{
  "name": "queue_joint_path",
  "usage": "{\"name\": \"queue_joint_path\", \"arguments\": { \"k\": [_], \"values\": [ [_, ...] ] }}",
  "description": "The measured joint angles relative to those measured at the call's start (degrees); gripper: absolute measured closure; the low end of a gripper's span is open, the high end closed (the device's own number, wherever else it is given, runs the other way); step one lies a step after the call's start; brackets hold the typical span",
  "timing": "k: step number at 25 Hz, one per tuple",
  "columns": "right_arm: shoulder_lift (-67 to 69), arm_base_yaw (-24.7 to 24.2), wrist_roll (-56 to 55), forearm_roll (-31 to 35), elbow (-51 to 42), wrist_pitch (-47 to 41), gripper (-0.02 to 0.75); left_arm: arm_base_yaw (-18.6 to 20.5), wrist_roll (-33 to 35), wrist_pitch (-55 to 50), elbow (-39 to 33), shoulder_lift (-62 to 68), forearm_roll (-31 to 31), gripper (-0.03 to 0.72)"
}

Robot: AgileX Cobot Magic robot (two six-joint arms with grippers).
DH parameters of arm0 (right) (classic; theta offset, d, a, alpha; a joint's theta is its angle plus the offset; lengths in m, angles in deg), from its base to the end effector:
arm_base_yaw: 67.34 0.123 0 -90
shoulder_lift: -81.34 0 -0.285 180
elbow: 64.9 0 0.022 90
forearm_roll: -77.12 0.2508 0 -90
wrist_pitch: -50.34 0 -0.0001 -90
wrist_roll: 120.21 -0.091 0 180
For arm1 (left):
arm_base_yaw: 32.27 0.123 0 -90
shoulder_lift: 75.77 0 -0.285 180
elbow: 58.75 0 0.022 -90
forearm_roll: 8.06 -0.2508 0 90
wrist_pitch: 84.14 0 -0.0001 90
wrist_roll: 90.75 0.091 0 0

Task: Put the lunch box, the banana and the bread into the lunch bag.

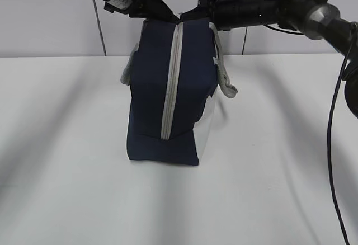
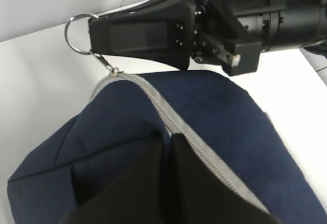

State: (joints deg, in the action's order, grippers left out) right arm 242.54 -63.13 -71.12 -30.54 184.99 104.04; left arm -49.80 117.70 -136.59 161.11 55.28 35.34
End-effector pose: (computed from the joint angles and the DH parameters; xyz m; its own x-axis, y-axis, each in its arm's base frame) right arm 0.5678 0.1118 0.2076 -0.5556 0.0996 -0.8255 -0.6420 0.5794 0.5021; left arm 0.4548 -0.1957 0.3011 -0.6854 0.1934 -0.7020 0.6048 0.6881 -0.4009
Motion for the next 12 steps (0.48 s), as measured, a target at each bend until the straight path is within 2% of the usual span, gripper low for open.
{"name": "queue_joint_path", "arguments": {
  "k": [12],
  "values": [
    [2.3,0.0,-0.7,0.9,-2.4,-1.0,0.754,0.0,0.0,-0.4,0.0,0.0,-0.1,0.677]
  ]
}}
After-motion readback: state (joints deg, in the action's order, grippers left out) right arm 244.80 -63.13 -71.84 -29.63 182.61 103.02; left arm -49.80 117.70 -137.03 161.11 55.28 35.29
